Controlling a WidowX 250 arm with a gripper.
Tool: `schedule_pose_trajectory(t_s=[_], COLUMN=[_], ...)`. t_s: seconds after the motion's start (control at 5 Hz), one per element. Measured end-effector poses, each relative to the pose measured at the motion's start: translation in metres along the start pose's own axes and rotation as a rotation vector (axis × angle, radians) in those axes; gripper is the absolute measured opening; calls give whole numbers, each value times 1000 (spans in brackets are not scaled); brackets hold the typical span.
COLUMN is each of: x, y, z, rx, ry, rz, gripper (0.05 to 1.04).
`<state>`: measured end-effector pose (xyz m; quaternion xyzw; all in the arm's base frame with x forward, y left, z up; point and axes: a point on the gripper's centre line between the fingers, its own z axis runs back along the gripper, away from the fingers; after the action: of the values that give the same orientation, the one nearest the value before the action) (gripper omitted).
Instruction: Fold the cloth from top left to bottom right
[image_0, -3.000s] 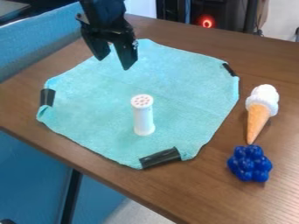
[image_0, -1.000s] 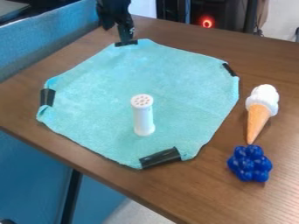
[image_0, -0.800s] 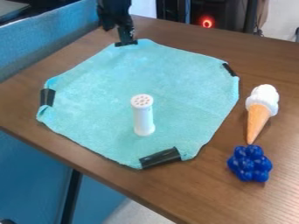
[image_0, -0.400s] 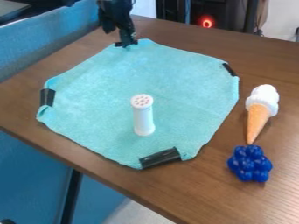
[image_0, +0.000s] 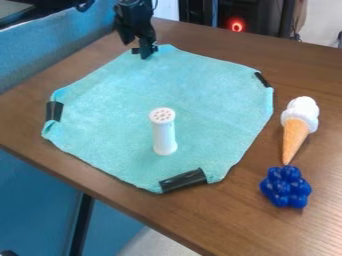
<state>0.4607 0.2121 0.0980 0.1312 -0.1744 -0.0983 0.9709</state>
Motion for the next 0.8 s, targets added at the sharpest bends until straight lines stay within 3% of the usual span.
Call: schedule_pose_trajectory(t_s=[0.4, 0.6, 0.8], x=[2, 2, 1], y=[-1, -1, -1], z=[-4, -4, -5], rx=[-25, -37, -55], ry=[9, 5, -5], rz=[25, 34, 44], gripper=[414, 215, 83])
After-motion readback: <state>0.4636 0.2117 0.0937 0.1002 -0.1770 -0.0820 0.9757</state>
